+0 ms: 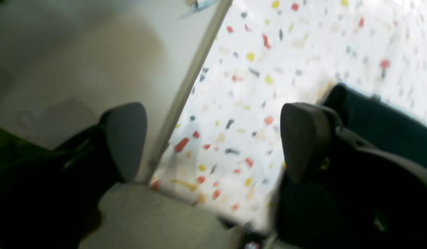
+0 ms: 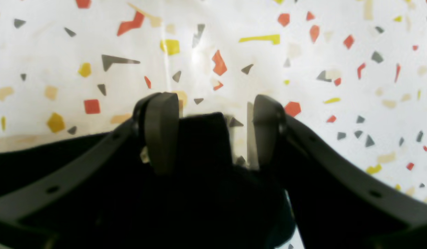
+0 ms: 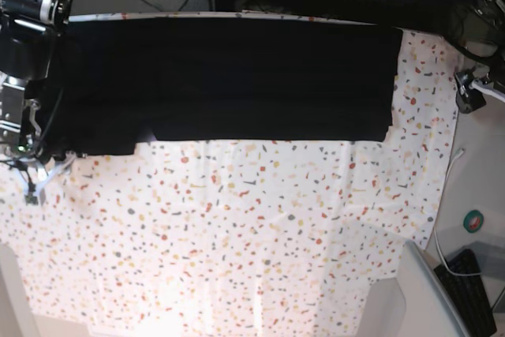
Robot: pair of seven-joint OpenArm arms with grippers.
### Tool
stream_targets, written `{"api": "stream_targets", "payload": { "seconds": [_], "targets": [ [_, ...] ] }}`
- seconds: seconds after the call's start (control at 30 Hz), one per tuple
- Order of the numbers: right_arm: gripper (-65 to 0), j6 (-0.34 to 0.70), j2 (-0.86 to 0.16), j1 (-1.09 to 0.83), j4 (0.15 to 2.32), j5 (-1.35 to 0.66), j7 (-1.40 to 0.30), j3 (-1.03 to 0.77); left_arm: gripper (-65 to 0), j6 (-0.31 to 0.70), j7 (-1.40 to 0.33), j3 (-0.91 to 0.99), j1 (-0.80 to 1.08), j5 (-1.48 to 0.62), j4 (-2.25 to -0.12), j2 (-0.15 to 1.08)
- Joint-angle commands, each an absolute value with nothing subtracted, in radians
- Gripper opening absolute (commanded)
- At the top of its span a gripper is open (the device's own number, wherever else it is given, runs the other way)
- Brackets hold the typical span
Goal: Layout the t-shirt on the table in an organized manner, then fold the t-shirt properly
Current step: 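Release the shirt and reposition both grippers at its folded edges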
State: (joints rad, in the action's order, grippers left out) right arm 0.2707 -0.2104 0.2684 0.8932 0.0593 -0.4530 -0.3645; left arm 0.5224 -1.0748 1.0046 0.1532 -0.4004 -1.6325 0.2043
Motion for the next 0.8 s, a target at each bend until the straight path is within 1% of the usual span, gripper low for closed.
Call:
{"api": "stream_targets", "payload": {
  "seconds": [0.0,0.1,0.23,0.27,0.33,0.4,0.47,0.5,0.53,0.57,0.63,0.7,0.73,0.77],
  "targets": [
    [-32.4,0.269,-0.231,0.302,0.894,0.059,-0.432,-0.367,-7.4,0.544,-1.061,1.012,0.166,-0.410,-1.649,0.225],
    [-32.7,0.269,-0.228,0.309,0.863,0.059,-0.432,-0.355,-7.4,0.572,-0.984,1.006,0.236,-0.410,-1.649,0.242],
    [-33.9,0.269,-0.225,0.309,0.851,0.059,-0.432,-0.357,-7.4,0.575,-0.860,1.003,0.309,-0.418,-1.649,0.240],
    [-36.9,0.269,-0.225,0.309,0.849,0.059,-0.432,-0.361,-7.4,0.575,-0.851,1.003,0.323,-0.418,-1.649,0.240],
    [-47.9,0.269,-0.225,0.308,0.849,0.058,-0.432,-0.364,-7.4,0.582,-0.845,1.003,0.344,-0.417,-1.643,0.243],
    [-64.1,0.269,-0.225,0.305,0.854,0.056,-0.432,-0.366,-7.4,0.636,-0.843,1.009,0.355,-0.410,-1.618,0.245],
    [-65.0,0.269,-0.223,0.303,0.854,0.054,-0.435,-0.367,-7.4,0.690,-0.843,1.010,0.355,-0.410,-1.586,0.245],
    [-65.0,0.269,-0.223,0.303,0.855,0.054,-0.433,-0.367,-7.6,0.698,-0.843,1.010,0.357,-0.410,-1.573,0.245],
    [-65.0,0.269,-0.223,0.302,0.866,0.054,-0.435,-0.367,-8.9,0.698,-0.843,1.010,0.357,-0.410,-1.561,0.245],
    [-65.0,0.269,-0.222,0.292,0.888,0.054,-0.438,-0.367,-11.5,0.698,-0.843,1.010,0.357,-0.410,-1.552,0.245],
    [-65.0,0.269,-0.220,0.251,0.961,0.054,-0.438,-0.367,-18.9,0.698,-0.843,1.010,0.357,-0.410,-1.543,0.245],
    [-65.0,0.269,-0.196,0.206,1.067,0.054,-0.441,-0.367,-26.2,0.698,-0.843,1.010,0.355,-0.410,-1.541,0.245],
    [-65.0,0.269,-0.189,0.183,1.119,0.056,-0.455,-0.367,-29.0,0.698,-0.843,1.009,0.351,-0.410,-1.541,0.246],
    [-65.0,0.269,-0.185,0.170,1.158,0.056,-0.476,-0.367,-30.4,0.698,-0.843,1.007,0.349,-0.410,-1.541,0.252]
  ]
}}
